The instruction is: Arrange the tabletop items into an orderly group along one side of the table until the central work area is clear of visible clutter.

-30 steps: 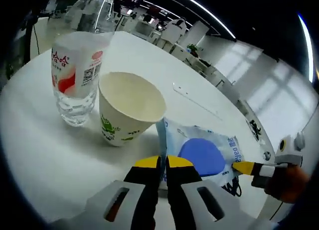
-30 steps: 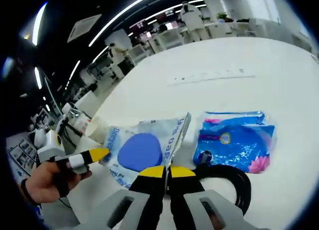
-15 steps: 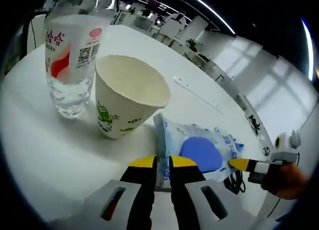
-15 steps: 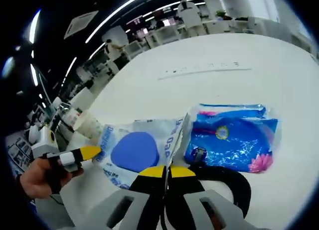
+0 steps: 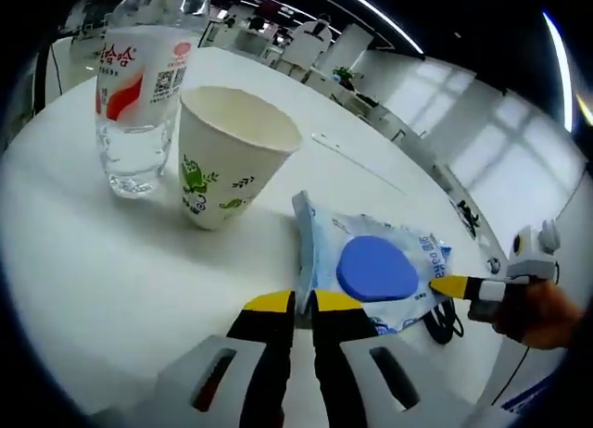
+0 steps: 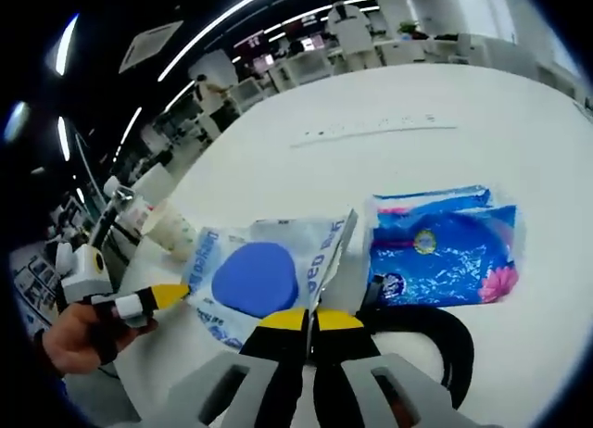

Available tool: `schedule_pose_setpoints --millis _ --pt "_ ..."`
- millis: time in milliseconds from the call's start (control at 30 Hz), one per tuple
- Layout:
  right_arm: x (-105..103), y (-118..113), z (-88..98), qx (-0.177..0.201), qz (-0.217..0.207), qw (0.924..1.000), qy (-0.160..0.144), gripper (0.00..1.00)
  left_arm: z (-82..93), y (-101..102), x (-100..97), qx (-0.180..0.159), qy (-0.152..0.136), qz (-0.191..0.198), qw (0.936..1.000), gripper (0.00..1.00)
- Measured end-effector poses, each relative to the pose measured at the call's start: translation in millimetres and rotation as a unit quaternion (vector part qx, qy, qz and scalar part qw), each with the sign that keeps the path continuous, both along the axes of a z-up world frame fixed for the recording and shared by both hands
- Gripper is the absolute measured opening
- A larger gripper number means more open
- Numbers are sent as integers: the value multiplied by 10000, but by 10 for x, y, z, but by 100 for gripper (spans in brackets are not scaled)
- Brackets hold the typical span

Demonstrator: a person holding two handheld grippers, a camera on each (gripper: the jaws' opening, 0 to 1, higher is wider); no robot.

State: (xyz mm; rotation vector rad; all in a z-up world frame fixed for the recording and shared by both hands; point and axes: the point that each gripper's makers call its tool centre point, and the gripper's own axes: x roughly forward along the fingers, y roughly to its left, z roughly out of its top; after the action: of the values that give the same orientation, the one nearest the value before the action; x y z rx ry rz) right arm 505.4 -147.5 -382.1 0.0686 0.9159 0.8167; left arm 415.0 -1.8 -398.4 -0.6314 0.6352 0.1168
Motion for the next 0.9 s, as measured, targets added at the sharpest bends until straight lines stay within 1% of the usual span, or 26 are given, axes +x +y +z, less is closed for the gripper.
schedule_pose_setpoints --millis 67,133,200,233,300,367,467,533,600,700,800,900 --pt "30 33 3 15 15 10000 -28 0 -3 65 25 20 -15 93 10000 2" --pt "14 47 14 37 -1 10000 -61 0 18 105 42 8 -57 167 9998 1" --pt "62 107 7 85 -19 10000 -42 0 24 146 57 6 -59 222 9997 1" --pt "23 117 13 92 -23 9999 -45 0 13 189 65 -6 -67 253 9997 1" --pt "50 153 -20 104 -26 9999 -18 0 24 217 98 -57 -91 360 9993 1" --pt "51 166 -39 110 -68 9999 27 0 16 303 103 -173 -132 512 9985 1" --pt "26 186 -49 140 -305 9993 153 0 0 272 89 -179 -93 565 9982 1" --pt "61 219 -85 104 -331 9993 162 0 7 274 84 -204 -84 644 9977 2" --pt "62 242 -53 118 -377 9991 182 0 7 285 86 -249 -82 750 9968 2" --pt "111 285 -48 213 -464 9984 227 0 -7 324 99 -267 -89 802 9964 2" --pt "173 311 -109 231 -475 9982 277 0 -3 343 111 -300 -98 871 9957 2" --pt "153 284 -98 229 -498 9980 306 0 13 352 122 -332 -109 927 9951 2"
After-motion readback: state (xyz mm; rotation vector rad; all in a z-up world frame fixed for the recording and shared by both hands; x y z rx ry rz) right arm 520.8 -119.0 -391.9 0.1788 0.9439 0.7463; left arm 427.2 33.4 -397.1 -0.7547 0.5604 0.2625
